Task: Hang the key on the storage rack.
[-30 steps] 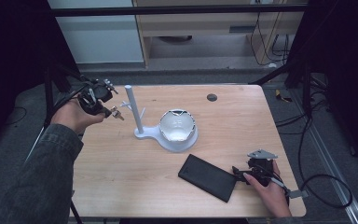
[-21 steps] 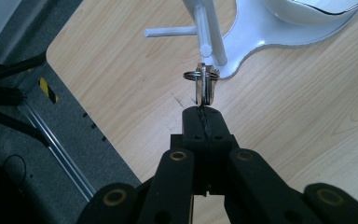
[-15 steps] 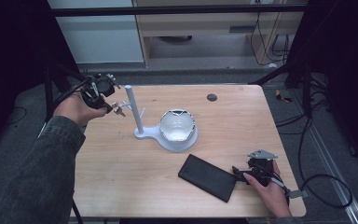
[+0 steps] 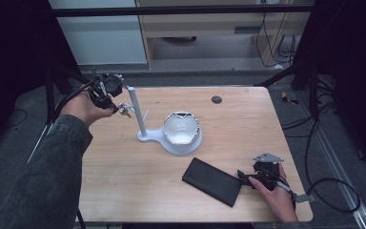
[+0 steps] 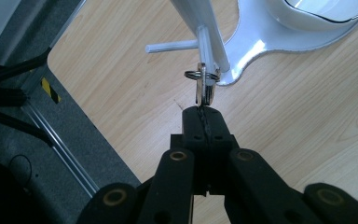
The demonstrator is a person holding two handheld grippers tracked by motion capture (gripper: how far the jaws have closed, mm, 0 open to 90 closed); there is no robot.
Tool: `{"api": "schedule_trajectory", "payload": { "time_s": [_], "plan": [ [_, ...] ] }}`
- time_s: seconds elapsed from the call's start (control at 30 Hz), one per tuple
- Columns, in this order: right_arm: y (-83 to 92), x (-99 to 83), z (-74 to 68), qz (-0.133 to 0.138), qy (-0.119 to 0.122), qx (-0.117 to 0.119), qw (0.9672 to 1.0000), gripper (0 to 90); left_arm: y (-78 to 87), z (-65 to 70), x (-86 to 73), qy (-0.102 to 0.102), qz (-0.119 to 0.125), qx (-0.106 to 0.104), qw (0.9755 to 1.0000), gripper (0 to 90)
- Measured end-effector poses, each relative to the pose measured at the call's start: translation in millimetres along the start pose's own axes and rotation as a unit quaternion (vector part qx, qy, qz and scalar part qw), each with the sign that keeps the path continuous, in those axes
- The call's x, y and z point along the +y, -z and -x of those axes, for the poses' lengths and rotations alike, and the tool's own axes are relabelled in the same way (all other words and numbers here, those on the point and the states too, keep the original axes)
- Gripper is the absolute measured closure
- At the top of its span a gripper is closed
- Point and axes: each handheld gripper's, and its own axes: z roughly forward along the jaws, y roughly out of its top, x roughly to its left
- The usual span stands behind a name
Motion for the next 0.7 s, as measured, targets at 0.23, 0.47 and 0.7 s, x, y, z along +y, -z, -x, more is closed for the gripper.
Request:
{"api": "schedule_trajectory", "payload": {
  "time_s": [0.23, 0.47, 0.7],
  "plan": [
    [0.0, 0.0, 0.0, 0.0, 0.0, 0.0, 1.0, 0.4, -5.5, 0.8, 2.6, 0.0, -0.004, 0.001, 1.0, 90.0],
    [0.0, 0.0, 0.1, 0.0, 0.001, 0.0, 1.0, 0.4, -5.5, 1.0, -11.8, 0.009, 0.034, 0.005, 0.9994, 70.5],
    [0.2, 0.0, 0.1, -0.001, 0.0, 0.0, 1.0, 0.4, -11.0, 24.2, -48.4, 0.022, 0.102, 0.012, 0.9945, 46.3]
  ]
}}
